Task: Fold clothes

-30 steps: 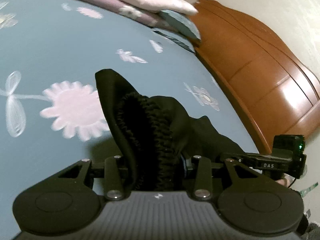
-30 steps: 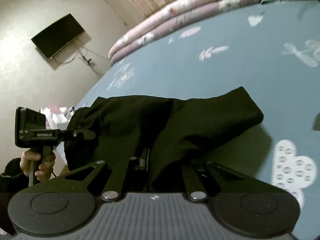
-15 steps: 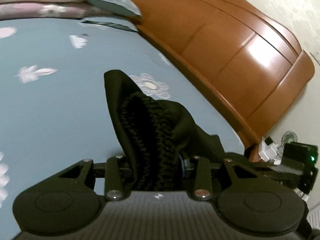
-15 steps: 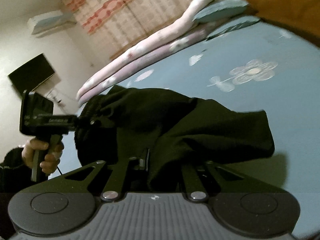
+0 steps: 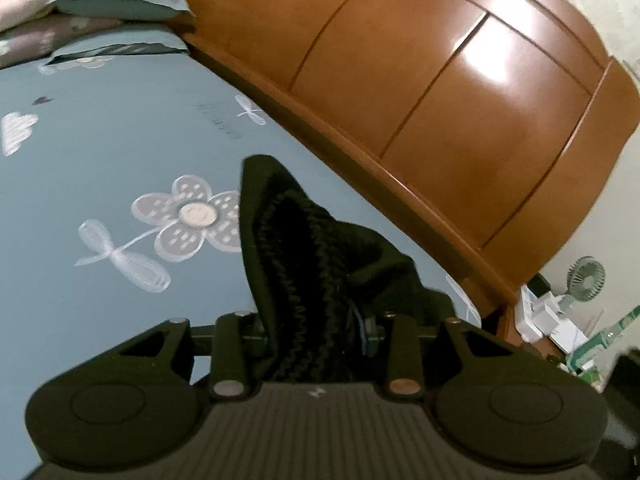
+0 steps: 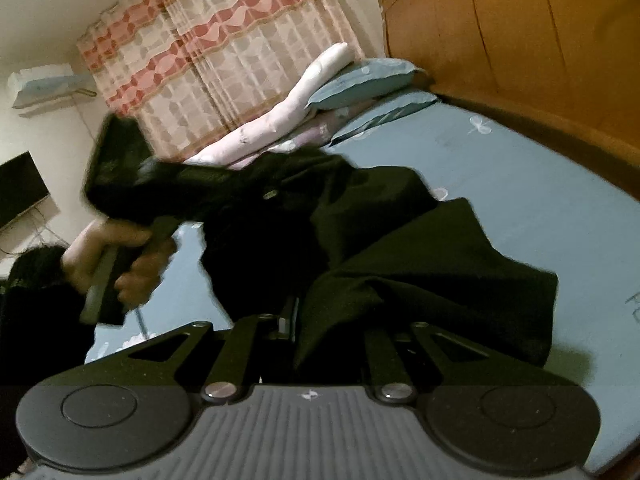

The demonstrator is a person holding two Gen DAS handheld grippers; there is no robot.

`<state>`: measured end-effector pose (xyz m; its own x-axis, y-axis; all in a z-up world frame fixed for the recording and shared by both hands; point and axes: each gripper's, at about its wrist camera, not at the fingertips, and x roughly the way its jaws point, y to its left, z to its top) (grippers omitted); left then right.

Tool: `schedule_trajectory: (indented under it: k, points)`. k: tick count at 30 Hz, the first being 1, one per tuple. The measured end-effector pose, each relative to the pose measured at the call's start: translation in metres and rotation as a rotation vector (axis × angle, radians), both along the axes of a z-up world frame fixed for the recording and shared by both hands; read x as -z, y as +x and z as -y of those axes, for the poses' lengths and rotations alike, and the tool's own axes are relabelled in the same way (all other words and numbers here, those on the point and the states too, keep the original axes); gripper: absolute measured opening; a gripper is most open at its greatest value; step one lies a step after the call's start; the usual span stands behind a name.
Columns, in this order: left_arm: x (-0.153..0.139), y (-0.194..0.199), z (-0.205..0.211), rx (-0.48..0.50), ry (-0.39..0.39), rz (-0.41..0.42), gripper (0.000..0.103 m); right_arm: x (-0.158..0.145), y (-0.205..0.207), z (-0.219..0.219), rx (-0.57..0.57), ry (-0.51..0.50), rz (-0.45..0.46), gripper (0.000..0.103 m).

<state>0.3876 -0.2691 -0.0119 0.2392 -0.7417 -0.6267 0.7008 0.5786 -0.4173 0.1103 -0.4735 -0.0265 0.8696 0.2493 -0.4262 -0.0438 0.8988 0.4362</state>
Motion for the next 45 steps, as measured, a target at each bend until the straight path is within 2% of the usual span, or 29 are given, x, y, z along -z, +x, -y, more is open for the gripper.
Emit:
schedule_trajectory:
  k: [5,11,17,23,25,26,27,28,30,34,36,40,43,45]
  points:
    - [0.005,0.021,0.054,0.051,0.036,0.016,0.033,0.007,0.013,0.003,0.051,-0.041,0.000,0.015]
    - [0.016,0.034,0.105,0.106,0.121,0.047,0.033,0.022,0.034,0.011,0.107,-0.058,-0.023,0.015]
    - [0.034,0.042,0.123,0.111,0.161,0.048,0.033,0.040,0.051,0.018,0.137,-0.038,-0.041,0.016]
    - [0.043,0.053,0.137,0.121,0.195,0.052,0.034,0.048,0.047,0.018,0.142,-0.057,-0.048,0.018]
    - [0.043,0.055,0.139,0.112,0.206,0.058,0.039,0.049,0.043,0.019,0.140,-0.051,-0.050,0.023]
    - [0.043,0.056,0.139,0.107,0.210,0.060,0.041,0.049,0.039,0.021,0.138,-0.040,-0.051,0.028]
    - [0.041,0.057,0.139,0.100,0.215,0.066,0.047,0.050,0.034,0.022,0.135,-0.027,-0.052,0.034]
    - [0.039,0.056,0.137,0.090,0.223,0.085,0.053,0.050,0.030,0.022,0.130,-0.008,-0.055,0.040]
    - [0.031,0.055,0.133,0.067,0.243,0.138,0.059,0.051,0.022,0.023,0.119,0.034,-0.065,0.060]
    - [0.015,0.050,0.120,0.017,0.278,0.236,0.067,0.062,0.017,0.034,0.110,0.139,-0.110,0.071]
    - [0.006,0.045,0.108,0.003,0.259,0.236,0.069,0.069,0.013,0.043,0.126,0.218,-0.144,0.083]
    - [-0.004,0.023,0.084,0.017,0.210,0.231,0.072,0.083,-0.008,0.061,0.168,0.387,-0.179,0.086]
    - [-0.002,-0.005,0.063,0.056,0.182,0.236,0.073,0.092,-0.034,0.075,0.202,0.533,-0.157,0.091]
    - [0.004,-0.024,0.049,0.077,0.163,0.219,0.073,0.099,-0.049,0.086,0.236,0.633,-0.131,0.098]
